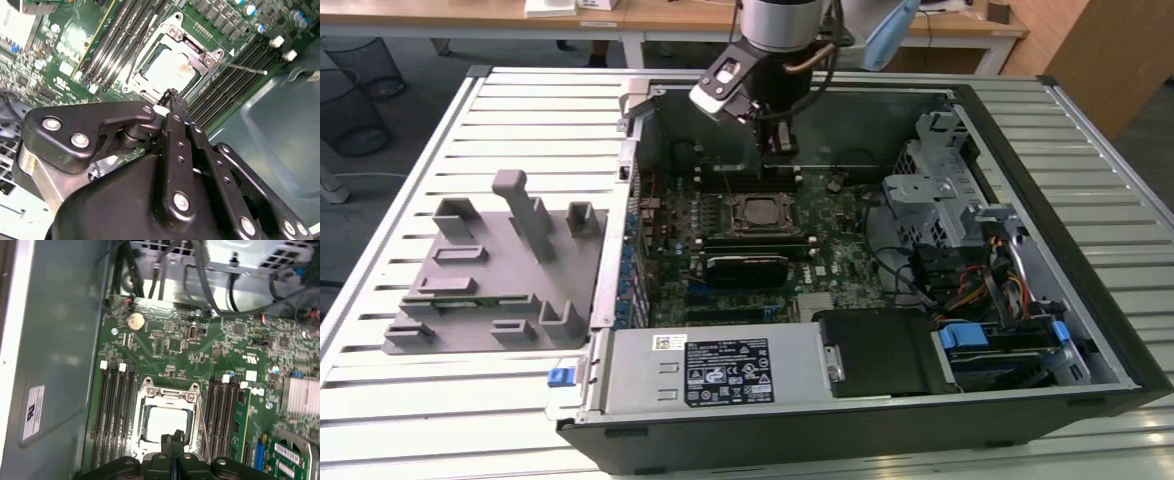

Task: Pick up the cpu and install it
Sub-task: 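Install the first cpu locking lever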

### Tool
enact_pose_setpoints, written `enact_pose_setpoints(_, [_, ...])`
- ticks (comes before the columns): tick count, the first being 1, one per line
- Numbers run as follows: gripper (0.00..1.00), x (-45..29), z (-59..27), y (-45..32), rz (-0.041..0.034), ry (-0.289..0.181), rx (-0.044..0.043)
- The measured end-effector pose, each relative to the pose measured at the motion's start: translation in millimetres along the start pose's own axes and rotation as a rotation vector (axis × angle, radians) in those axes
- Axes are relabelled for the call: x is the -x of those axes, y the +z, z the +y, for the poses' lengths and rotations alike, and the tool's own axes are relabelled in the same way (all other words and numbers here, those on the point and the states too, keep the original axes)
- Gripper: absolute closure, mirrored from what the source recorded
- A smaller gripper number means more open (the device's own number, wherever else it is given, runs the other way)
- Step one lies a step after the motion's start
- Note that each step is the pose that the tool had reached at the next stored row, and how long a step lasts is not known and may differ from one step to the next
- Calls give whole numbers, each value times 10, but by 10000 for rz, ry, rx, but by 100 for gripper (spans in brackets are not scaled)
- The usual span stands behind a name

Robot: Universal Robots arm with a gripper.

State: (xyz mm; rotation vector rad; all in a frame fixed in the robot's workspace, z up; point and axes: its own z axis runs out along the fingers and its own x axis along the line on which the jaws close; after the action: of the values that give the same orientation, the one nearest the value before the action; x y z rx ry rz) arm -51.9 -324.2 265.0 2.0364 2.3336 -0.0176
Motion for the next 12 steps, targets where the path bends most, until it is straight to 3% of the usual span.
enact_pose_setpoints(7, [89, 0, -1, 7, 3, -1250, 49])
enact_pose_setpoints(12, [89, -3, -13, 11, 9, -1574, 62])
